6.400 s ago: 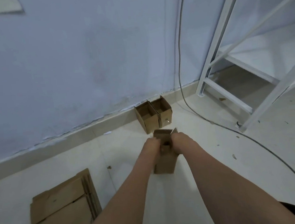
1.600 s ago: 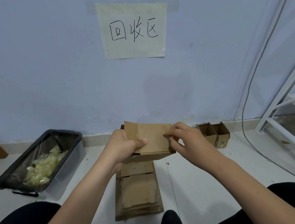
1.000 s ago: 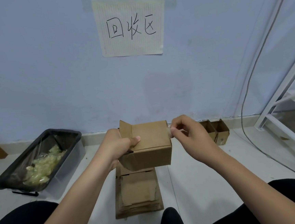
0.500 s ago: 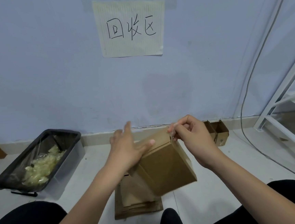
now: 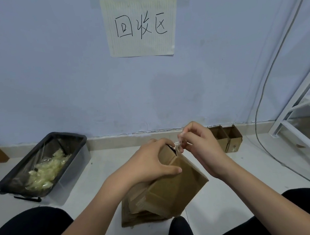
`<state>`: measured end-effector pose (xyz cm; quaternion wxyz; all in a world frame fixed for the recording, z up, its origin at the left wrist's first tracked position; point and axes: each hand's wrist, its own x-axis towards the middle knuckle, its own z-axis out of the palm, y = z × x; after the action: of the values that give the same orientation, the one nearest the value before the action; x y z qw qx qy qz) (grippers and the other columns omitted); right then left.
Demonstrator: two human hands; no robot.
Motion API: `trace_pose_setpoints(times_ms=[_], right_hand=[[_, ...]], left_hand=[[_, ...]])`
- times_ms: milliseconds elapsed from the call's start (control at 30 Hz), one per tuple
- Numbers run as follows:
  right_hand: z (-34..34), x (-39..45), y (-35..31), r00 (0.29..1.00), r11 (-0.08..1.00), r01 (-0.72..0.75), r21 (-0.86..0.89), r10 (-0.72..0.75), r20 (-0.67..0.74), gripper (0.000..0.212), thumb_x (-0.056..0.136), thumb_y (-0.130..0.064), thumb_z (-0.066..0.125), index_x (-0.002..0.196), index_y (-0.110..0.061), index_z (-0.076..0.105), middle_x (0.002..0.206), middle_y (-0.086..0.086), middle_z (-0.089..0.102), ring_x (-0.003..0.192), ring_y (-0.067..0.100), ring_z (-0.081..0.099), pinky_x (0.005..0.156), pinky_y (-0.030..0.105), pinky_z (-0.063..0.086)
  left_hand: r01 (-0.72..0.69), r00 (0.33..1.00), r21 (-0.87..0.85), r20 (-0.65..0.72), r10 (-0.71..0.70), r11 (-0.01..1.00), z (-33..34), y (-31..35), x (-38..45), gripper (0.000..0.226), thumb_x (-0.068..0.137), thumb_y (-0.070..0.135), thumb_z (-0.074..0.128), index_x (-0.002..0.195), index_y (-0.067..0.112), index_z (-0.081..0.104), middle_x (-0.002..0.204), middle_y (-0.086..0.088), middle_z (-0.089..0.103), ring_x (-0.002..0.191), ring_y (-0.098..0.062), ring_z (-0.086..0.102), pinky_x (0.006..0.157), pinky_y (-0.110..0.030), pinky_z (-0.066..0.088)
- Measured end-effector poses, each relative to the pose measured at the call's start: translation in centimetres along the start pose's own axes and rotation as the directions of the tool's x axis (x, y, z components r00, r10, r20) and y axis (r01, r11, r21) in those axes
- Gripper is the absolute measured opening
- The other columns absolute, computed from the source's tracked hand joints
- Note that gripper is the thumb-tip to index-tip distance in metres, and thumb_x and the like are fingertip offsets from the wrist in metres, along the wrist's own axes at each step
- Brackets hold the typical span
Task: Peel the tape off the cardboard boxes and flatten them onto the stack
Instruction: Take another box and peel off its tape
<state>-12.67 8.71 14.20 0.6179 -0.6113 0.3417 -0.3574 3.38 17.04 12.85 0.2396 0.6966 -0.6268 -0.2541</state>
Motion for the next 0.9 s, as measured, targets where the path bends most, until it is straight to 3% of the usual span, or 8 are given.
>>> trace_pose_setpoints(times_ms=[167,267,333,400,533,700,800,900], right_hand=[[0.0,0.4,0.2,1.0,0.999,0.01,-0.034,-0.01,-0.006,0.014,0.096,-0.001,0.054,0.083,-0.008,0.056,0.08,0.015,0.053,0.073,0.029,0.053,0.073,0.039,0.05],[-0.3,0.2,0.0,0.999,0.999,-0.017,-0.045,0.019,0.032,0.007,0.096,-0.011,0.063,0.092,-0.006,0.061,0.086,0.014,0.061,0.08,0.027,0.062,0.078,0.034,0.054],[-0.7,0.0,-0.1,0.999,0.988,-0.03,-0.152,0.035,0.031,0.017,0.09,-0.021,0.073,0.099,-0.01,0.062,0.094,0.013,0.068,0.086,0.024,0.069,0.081,0.029,0.056],[-1.1,-0.1,-0.3,0.999,0.976,-0.032,-0.217,0.034,0.002,0.021,0.086,-0.018,0.077,0.098,-0.012,0.062,0.092,0.009,0.072,0.088,0.024,0.072,0.081,0.027,0.055],[-1.4,-0.2,-0.7,0.999,0.994,-0.039,-0.102,0.036,-0.032,0.021,0.085,-0.002,0.075,0.099,0.001,0.06,0.083,0.016,0.071,0.08,0.022,0.072,0.081,0.027,0.056],[-1.6,-0.3,-1.0,1.0,0.996,-0.009,-0.087,0.007,-0.028,0.021,0.087,-0.003,0.073,0.102,0.003,0.06,0.089,0.021,0.072,0.081,0.022,0.073,0.079,0.023,0.058],[-1.6,-0.3,-0.9,1.0,0.99,0.005,-0.14,-0.008,-0.022,0.017,0.089,-0.006,0.072,0.102,-0.002,0.062,0.086,0.015,0.074,0.081,0.02,0.073,0.079,0.023,0.057],[-1.6,-0.3,-0.7,0.999,0.992,0.011,-0.129,-0.015,-0.03,0.015,0.089,-0.005,0.071,0.101,-0.002,0.063,0.088,0.016,0.074,0.084,0.024,0.073,0.079,0.024,0.057]], left_hand=[[-0.012,0.999,-0.061,-0.048,0.009,0.998,0.1,0.0,-0.1,0.057,0.071,0.057,0.081,0.118,0.052,0.049,0.11,0.015,0.054,0.096,-0.002,0.051,0.077,-0.025,0.04],[-0.029,0.997,-0.09,-0.08,0.021,0.995,0.3,0.2,-0.4,0.056,0.075,0.053,0.08,0.113,0.047,0.038,0.092,0.012,0.052,0.082,-0.003,0.049,0.067,-0.028,0.037],[-0.054,0.996,-0.092,-0.082,0.047,0.994,0.1,0.4,-0.6,0.054,0.079,0.05,0.078,0.109,0.042,0.033,0.088,0.01,0.051,0.078,-0.006,0.049,0.064,-0.03,0.036],[-0.09,0.995,-0.087,-0.056,0.086,0.992,-0.2,0.6,-0.7,0.049,0.083,0.049,0.076,0.106,0.047,0.032,0.097,0.01,0.051,0.083,-0.003,0.049,0.066,-0.029,0.037],[-0.13,0.991,-0.115,0.006,0.131,0.985,-0.1,0.9,-0.8,0.041,0.088,0.048,0.071,0.106,0.061,0.037,0.112,0.012,0.052,0.096,0.005,0.047,0.077,-0.027,0.04],[-0.159,0.987,-0.162,-0.003,0.161,0.974,-0.2,0.7,-0.6,0.047,0.089,0.046,0.071,0.119,0.064,0.04,0.131,0.013,0.053,0.124,-0.004,0.046,0.103,-0.032,0.042],[-0.18,0.982,-0.143,0.024,0.185,0.973,-0.1,0.6,-0.7,0.043,0.092,0.046,0.068,0.122,0.065,0.042,0.137,0.016,0.048,0.132,-0.001,0.038,0.107,-0.029,0.038],[-0.153,0.987,-0.153,0.02,0.158,0.976,-0.1,0.5,-0.7,0.031,0.092,0.051,0.066,0.116,0.061,0.049,0.13,0.016,0.048,0.124,0.002,0.042,0.102,-0.029,0.039]])
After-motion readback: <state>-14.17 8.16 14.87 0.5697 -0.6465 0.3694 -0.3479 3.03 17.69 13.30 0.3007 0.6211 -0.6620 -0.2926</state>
